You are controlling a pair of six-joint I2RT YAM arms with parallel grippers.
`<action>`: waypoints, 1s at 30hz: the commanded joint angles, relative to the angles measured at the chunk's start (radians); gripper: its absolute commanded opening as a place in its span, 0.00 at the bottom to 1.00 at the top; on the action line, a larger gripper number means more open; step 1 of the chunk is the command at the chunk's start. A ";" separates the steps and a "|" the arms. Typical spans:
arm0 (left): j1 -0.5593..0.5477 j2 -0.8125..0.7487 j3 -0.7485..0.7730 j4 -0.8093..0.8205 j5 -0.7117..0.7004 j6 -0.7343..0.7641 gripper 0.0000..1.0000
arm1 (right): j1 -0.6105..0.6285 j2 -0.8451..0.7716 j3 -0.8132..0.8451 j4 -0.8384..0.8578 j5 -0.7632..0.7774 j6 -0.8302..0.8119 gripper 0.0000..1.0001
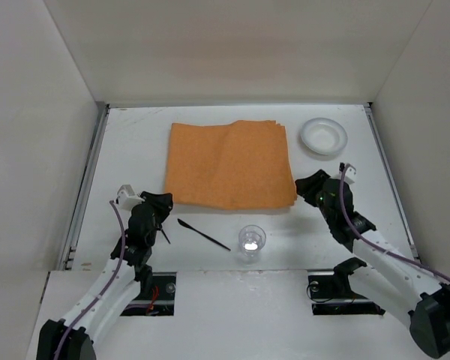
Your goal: Set the dinner table for one person
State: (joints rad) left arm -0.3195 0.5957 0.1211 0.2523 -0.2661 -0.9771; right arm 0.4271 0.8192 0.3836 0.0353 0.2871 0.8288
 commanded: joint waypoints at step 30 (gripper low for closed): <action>-0.181 0.537 0.172 -0.027 -0.226 0.147 0.36 | 0.098 0.456 0.055 0.062 -0.051 0.096 0.31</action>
State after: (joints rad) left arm -0.4759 1.1725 0.2943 0.3264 -0.4549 -0.8272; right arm 0.5297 1.3125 0.4522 0.1425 0.2165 0.9115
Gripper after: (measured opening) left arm 0.353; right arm 0.304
